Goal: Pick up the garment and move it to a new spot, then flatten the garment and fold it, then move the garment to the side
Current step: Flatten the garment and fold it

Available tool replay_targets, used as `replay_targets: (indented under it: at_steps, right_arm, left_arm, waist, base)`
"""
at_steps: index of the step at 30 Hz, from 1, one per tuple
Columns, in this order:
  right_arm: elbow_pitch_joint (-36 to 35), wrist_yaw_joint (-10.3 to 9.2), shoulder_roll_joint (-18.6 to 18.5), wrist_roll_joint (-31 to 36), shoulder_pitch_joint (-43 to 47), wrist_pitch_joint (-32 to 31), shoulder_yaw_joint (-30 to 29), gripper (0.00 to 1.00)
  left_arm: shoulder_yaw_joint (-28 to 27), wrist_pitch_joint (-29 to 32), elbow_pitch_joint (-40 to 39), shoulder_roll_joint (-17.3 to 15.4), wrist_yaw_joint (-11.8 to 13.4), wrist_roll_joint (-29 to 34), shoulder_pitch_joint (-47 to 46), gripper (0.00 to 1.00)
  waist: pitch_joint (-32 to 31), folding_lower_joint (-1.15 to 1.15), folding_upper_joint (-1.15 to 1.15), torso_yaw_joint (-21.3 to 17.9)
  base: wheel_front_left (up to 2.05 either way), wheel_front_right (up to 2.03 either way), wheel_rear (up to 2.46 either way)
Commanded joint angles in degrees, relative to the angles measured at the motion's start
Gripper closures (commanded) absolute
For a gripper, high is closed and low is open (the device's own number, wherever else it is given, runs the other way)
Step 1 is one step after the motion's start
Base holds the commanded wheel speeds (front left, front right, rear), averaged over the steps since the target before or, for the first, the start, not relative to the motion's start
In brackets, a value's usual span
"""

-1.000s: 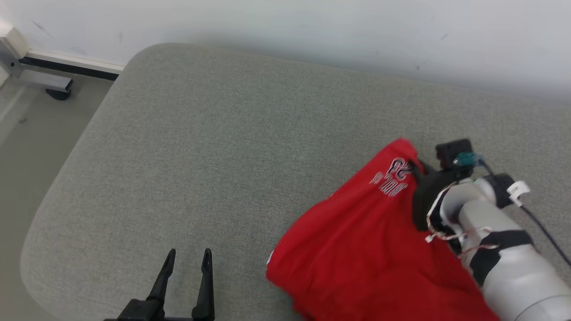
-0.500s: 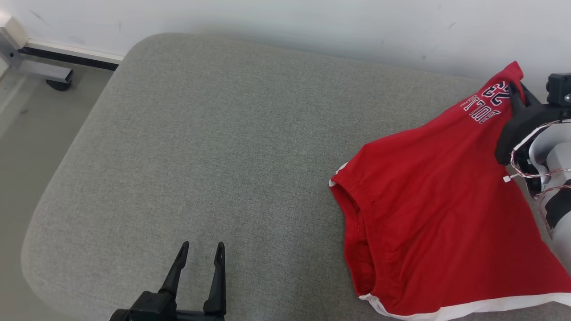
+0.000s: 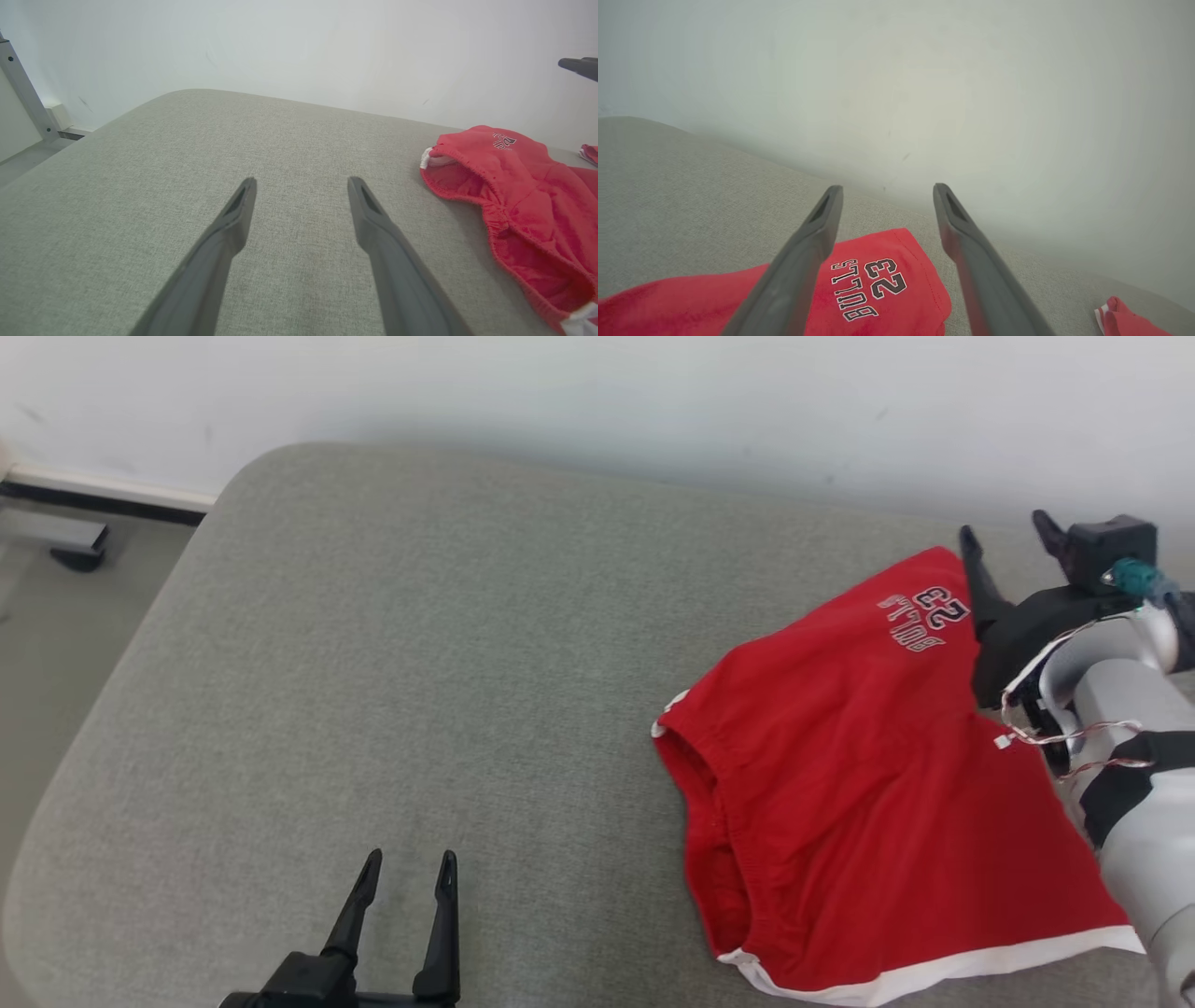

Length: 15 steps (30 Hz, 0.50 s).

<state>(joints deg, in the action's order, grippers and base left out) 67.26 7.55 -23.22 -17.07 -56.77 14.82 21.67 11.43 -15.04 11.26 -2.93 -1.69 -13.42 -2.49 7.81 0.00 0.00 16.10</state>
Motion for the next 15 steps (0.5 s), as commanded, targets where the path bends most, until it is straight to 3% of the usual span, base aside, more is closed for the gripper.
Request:
replay_targets:
  at_steps: [1, 9, 15]
  right_arm:
    - [-1.04, -0.17, 0.20, -0.18, 0.99, 0.39, 0.07, 0.00]
    - [-24.14, -0.17, -0.85, -1.04, 13.87, 0.38, -2.03, 0.00]
    - [-39.20, -0.17, -0.07, -0.56, 27.00, 0.28, -7.29, 0.00]
  left_arm:
    - [-0.25, -0.17, -0.03, 0.08, -0.25, 0.45, 0.65, 0.00]
    - [-2.71, -0.17, -0.23, 0.06, -1.25, 2.20, 3.16, 0.00]
    - [-3.61, -0.17, -0.30, 0.06, -1.96, 2.68, 3.91, 0.00]
  waist:
    - [-1.99, 0.00, 0.00, -2.28]
    - [-5.00, 0.00, 0.00, -8.71]
    - [-5.74, 0.00, 0.00, -12.12]
  base:
    - [0.00, 0.00, 0.00]
    - [0.00, 0.00, 0.00]
    - [0.00, 0.00, 0.00]
